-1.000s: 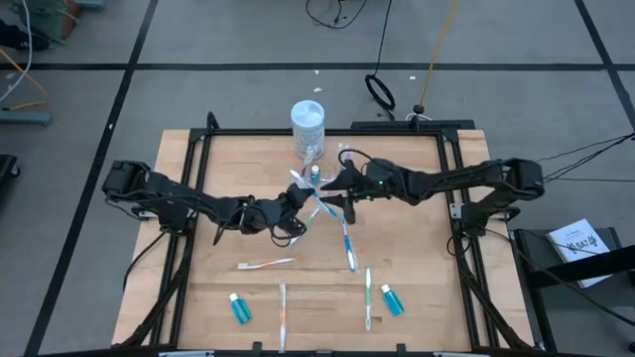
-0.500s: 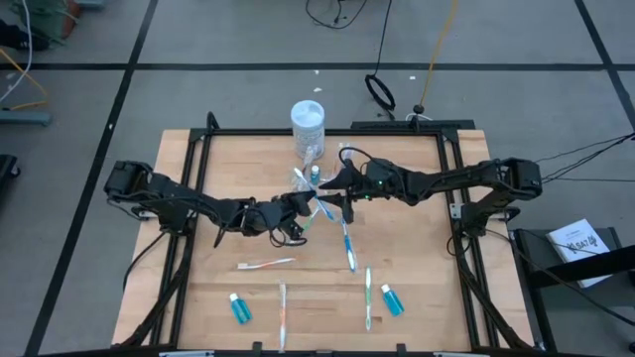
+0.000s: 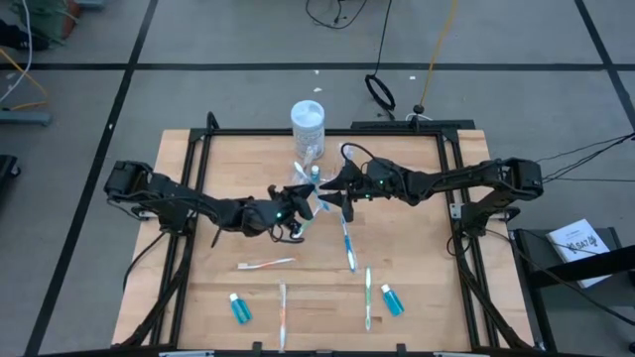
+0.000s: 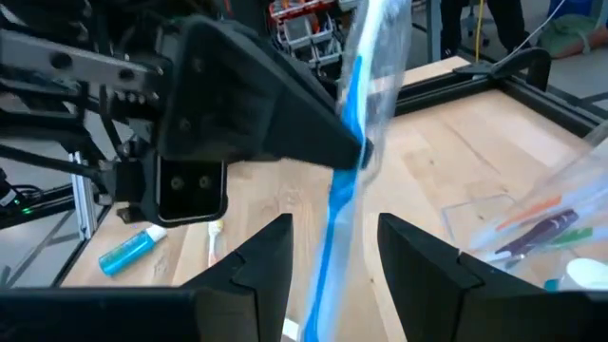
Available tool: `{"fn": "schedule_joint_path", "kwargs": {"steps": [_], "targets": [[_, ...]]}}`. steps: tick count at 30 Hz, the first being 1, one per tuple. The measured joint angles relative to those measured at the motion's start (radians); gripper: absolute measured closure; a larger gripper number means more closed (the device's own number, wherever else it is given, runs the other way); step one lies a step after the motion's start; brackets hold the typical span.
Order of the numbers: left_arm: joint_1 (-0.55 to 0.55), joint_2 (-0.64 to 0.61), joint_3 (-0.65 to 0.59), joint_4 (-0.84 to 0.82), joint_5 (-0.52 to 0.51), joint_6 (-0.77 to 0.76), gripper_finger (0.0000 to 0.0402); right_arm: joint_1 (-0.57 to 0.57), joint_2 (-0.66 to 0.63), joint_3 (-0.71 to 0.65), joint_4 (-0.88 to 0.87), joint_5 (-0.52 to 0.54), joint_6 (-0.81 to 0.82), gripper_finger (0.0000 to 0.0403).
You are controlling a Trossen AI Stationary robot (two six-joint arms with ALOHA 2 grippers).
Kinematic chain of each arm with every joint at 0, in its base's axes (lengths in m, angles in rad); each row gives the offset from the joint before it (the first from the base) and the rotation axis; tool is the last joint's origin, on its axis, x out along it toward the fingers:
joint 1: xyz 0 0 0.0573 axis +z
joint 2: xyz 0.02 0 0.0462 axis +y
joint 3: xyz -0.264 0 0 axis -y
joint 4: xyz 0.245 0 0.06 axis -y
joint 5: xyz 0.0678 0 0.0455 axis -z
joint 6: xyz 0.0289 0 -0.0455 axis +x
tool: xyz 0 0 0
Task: Pick & Place toothbrushing station
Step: Put the blue toothbrush into the transparent organizer
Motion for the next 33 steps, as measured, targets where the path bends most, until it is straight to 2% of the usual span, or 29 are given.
{"fn": "schedule_joint_path", "kwargs": {"steps": [6,15,22,26,30,33], "targets": [[-0.001,0.0,0.0,0.059,0.024,0.041,0.0371,0.0,0.0,0.0,0.0,-0.001,-0.05,0.0267],[0.0,0.0,0.0,0.065,0.082,0.043,0.0371,0.0,0.0,-0.001,0.016,-0.078,-0.079,0.0326],[-0.001,0.0,0.0,0.069,0.08,0.054,0.0371,-0.001,0.0,-0.001,0.019,-0.076,-0.075,0.0371],[-0.001,0.0,0.0,0.068,0.08,0.07,0.037,-0.003,0.0,-0.001,0.019,-0.076,-0.089,0.0378],[-0.002,0.0,0.0,0.066,0.079,0.006,0.037,-0.003,0.0,-0.001,0.018,-0.076,-0.101,0.0373],[-0.009,0.0,0.0,0.064,0.078,-0.112,0.0369,-0.003,0.0,-0.002,0.018,-0.078,-0.101,0.0373]]}}
